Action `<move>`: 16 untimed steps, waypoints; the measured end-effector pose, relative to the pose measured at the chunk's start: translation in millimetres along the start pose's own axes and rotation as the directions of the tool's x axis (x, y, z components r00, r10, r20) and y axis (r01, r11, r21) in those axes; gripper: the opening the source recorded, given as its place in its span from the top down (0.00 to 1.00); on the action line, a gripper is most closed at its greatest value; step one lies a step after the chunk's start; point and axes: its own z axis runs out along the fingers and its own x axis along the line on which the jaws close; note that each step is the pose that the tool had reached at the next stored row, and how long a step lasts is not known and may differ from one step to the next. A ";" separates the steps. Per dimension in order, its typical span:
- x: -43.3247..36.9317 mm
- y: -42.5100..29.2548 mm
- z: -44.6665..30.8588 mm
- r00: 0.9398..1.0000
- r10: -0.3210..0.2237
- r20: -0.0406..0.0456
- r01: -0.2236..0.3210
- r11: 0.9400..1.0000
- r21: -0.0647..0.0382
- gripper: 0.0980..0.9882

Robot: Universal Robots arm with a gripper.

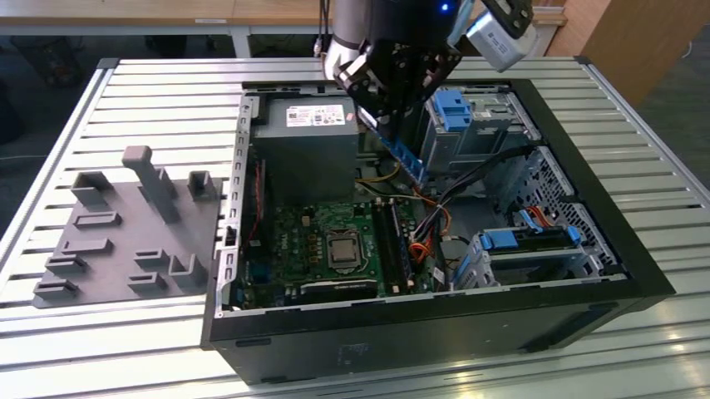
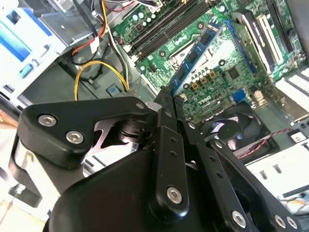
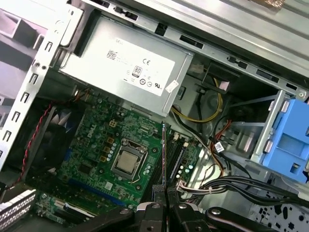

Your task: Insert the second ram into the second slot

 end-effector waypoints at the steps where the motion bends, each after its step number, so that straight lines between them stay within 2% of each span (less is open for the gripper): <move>1: 0.0 0.0 0.1 1.000 0.015 0.000 -0.015 1.000 0.000 0.96; 7: 0.0 0.0 0.4 0.996 0.086 0.003 -0.086 0.996 0.001 0.96; 16: 0.0 0.0 1.0 0.981 0.196 0.007 -0.196 0.981 0.002 0.96</move>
